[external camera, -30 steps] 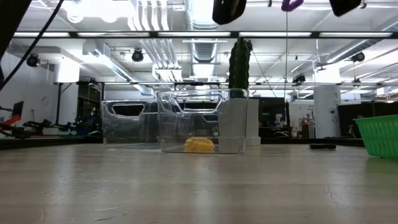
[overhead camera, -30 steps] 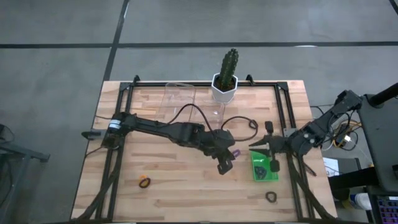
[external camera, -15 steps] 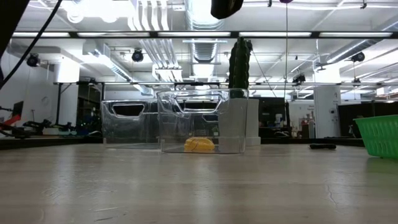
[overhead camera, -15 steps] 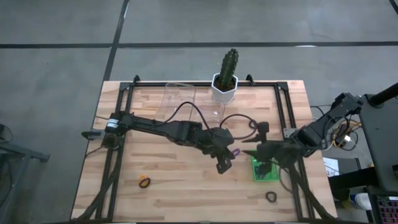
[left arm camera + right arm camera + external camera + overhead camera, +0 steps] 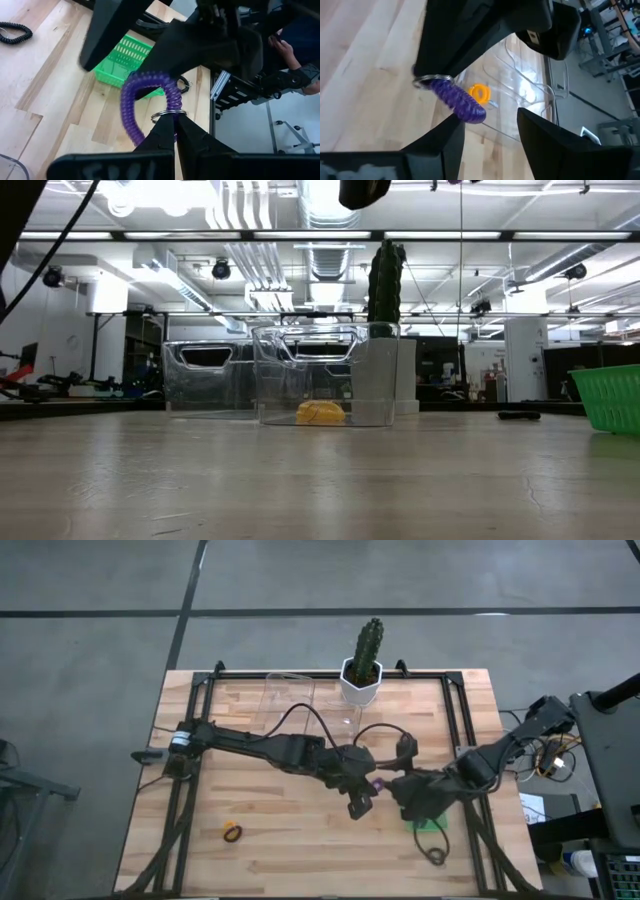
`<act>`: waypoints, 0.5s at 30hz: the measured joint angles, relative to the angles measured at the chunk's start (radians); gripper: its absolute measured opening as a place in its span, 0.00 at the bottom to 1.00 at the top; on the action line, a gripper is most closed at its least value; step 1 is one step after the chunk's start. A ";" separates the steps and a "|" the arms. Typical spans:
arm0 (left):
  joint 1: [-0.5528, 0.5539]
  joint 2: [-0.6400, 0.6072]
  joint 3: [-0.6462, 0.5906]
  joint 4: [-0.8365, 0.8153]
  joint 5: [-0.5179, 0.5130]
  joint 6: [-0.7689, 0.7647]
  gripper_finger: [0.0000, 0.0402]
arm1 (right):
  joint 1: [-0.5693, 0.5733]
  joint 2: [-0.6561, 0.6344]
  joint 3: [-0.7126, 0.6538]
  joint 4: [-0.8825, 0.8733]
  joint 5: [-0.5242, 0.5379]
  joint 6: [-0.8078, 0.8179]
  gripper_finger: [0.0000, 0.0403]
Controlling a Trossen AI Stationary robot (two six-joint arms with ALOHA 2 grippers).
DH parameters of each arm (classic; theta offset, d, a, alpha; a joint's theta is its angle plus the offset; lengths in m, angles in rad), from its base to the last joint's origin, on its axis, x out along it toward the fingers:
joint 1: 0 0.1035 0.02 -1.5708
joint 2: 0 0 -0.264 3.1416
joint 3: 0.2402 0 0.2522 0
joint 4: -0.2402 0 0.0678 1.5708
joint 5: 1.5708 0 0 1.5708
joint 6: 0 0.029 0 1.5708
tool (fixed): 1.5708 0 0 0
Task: Sort spring keychains
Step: Put the violet spring keychain into the green bin
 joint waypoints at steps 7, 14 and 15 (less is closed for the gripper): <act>0.000 0.000 0.000 0.000 0.018 0.000 0.00 | -0.016 0.037 0.018 -0.003 -0.002 -0.020 0.35; 0.000 0.000 0.000 -0.001 0.021 0.000 0.00 | -0.016 0.041 0.032 -0.003 -0.006 -0.025 0.14; 0.000 0.000 0.000 -0.001 0.021 0.000 0.00 | -0.016 0.038 0.032 -0.004 -0.007 -0.024 0.10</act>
